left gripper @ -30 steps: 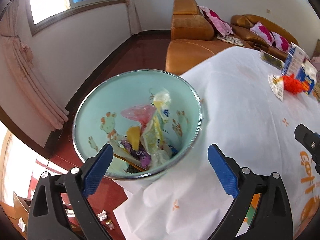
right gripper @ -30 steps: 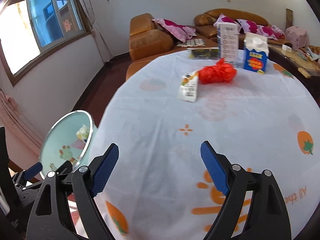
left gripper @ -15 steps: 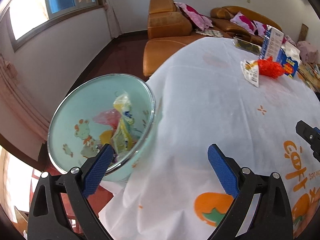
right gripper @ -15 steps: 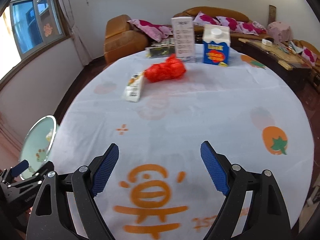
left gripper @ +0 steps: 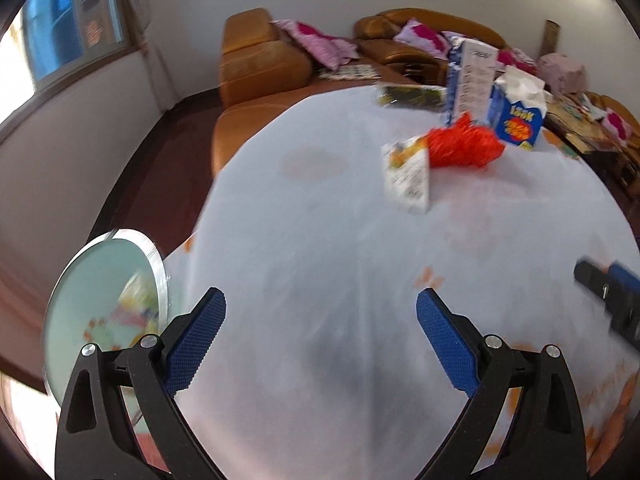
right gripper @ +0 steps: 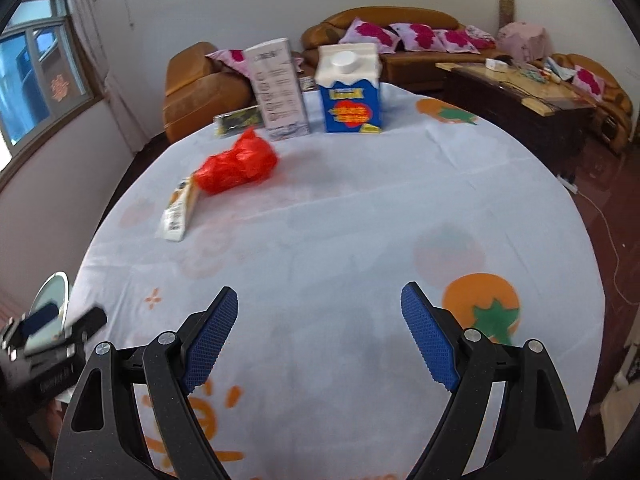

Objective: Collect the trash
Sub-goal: 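Move both grippers back over the table toward the remaining trash, then grasp the white snack packet with the left gripper while the right grasps the red plastic bag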

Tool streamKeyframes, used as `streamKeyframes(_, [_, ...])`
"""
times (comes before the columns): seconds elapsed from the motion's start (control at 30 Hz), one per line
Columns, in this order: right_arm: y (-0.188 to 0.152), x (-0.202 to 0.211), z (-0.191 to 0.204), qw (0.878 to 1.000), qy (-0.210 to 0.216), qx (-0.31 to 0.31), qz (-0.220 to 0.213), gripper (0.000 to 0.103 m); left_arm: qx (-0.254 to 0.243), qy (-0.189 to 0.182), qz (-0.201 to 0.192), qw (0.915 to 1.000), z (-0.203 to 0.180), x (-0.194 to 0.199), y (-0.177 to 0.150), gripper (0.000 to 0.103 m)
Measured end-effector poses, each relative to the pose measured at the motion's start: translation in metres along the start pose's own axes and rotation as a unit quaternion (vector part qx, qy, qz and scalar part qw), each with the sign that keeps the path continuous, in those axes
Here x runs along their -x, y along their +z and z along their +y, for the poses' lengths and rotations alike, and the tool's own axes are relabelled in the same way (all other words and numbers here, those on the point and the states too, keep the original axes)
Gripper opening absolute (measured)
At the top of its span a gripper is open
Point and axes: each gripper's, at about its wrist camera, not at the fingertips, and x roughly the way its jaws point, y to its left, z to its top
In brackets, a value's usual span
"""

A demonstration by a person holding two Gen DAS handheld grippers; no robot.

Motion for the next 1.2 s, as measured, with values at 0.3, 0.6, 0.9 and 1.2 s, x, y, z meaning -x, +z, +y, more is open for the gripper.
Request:
streamKeyframes(0.3, [-0.007,-0.009,-0.013,0.999,0.018,-0.027,0.022,0.082,-0.026,-0.034,0.003,0.9991,-0.051,-0.058,0.063,0.093])
streamKeyframes(0.6, [0.016,-0.016,-0.013,0.998,0.058,-0.004,0.033,0.080,-0.013,-0.040,0.036,0.9985,-0.056,-0.100,0.081,0.049])
streamKeyframes(0.9, [0.108,-0.073,0.023,0.992,0.111,0.064,-0.010,0.080,0.000,-0.018,0.013,0.9998,-0.029,-0.071,0.073,0.034])
streamKeyframes(1.2, [0.106,-0.133,0.054,0.988,0.124,0.077,0.052,0.031,-0.001,0.017,0.010,0.9998,-0.018,-0.056,0.058,0.034])
